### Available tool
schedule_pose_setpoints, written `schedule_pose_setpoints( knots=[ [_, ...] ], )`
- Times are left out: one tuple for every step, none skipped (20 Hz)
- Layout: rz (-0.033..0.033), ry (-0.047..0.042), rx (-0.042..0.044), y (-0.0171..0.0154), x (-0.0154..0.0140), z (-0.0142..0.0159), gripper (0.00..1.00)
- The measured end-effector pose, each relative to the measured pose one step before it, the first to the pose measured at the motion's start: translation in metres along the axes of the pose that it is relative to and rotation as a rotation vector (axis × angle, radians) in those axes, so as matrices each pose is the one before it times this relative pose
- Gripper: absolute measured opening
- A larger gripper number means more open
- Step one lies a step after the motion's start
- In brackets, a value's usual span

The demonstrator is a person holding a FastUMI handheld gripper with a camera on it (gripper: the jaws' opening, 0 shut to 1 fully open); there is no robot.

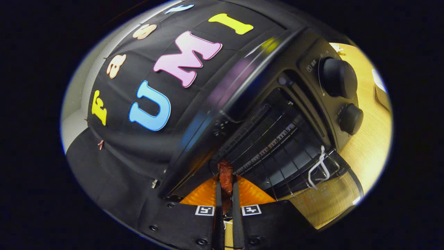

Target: Open the toaster oven, put the food inside, and close the toaster oven door.

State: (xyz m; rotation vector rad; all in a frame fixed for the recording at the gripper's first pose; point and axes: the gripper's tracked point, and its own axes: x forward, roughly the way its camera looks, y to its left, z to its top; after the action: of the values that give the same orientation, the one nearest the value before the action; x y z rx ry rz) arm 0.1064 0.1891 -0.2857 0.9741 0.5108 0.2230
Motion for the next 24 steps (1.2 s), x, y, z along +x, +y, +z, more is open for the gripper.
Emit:
schedule_pose_setpoints(
  knots=[
    [-0.02851,-0.0175,-0.00769,-0.00707,0.00388,0.00424,0.14],
    [-0.02615,-0.00431,-0.00724,-0.00578,0.00454,0.00123,0.17],
    [-0.01704,0.00258,-0.00045,-0.00495,0.00226,0.00025,0.21],
    [-0.02781,0.00829,-0.0039,-0.00519,0.00084,-0.00056,0.25],
    [0.0068,-0.00682,-0.00048,0.00052,-0.00016,0.00377,0.3],
    [-0.00064,-0.02136,-0.0066,0.00105,-0.00244,0.00449,0.32],
    [-0.00394,-0.02646,-0.00741,0.00115,-0.00137,0.00822,0.45],
    [-0.01498,-0.01507,-0.01842,-0.00209,0.00026,0.0038,0.58],
    [-0.01382,0.00453,-0.02328,-0.00328,-0.00098,-0.00207,0.68],
    [-0.00129,-0.00511,-0.01807,0.00035,-0.00164,0.00258,0.69],
    [-0.00586,-0.00517,-0.01326,-0.00174,-0.00264,0.00155,0.73],
    [-0.00323,-0.00342,-0.01194,-0.00051,-0.00175,-0.00082,0.76],
    [0.00062,-0.00308,-0.01222,-0.00001,-0.00239,-0.00038,0.82],
    [-0.00054,-0.00077,-0.01181,0.00014,-0.00398,-0.00054,0.84],
    [-0.00289,-0.00408,-0.01564,0.00114,-0.00368,0.00085,0.89],
    [-0.00319,0.00183,-0.01142,0.00019,-0.00279,-0.00158,0.92],
    [0.00276,0.00376,-0.0105,0.00108,-0.00431,-0.00153,0.95],
    [-0.00125,0.00478,-0.01666,0.00002,-0.00499,-0.00204,0.96],
    [-0.00094,0.00371,-0.01486,-0.00089,-0.00415,-0.00099,0.98],
    [-0.00163,0.00536,-0.01377,0.0013,-0.00578,-0.00076,0.98],
    [-0.00554,0.00661,-0.01026,-0.00075,-0.00588,-0.00028,0.98],
    [-0.00277,0.00231,-0.00956,0.00017,-0.00628,0.00034,0.98],
    [-0.00403,0.00268,-0.01582,-0.00038,-0.00724,0.00071,0.98],
    [-0.00963,0.00853,-0.01737,-0.00101,-0.01167,-0.00291,0.98]
  ],
)
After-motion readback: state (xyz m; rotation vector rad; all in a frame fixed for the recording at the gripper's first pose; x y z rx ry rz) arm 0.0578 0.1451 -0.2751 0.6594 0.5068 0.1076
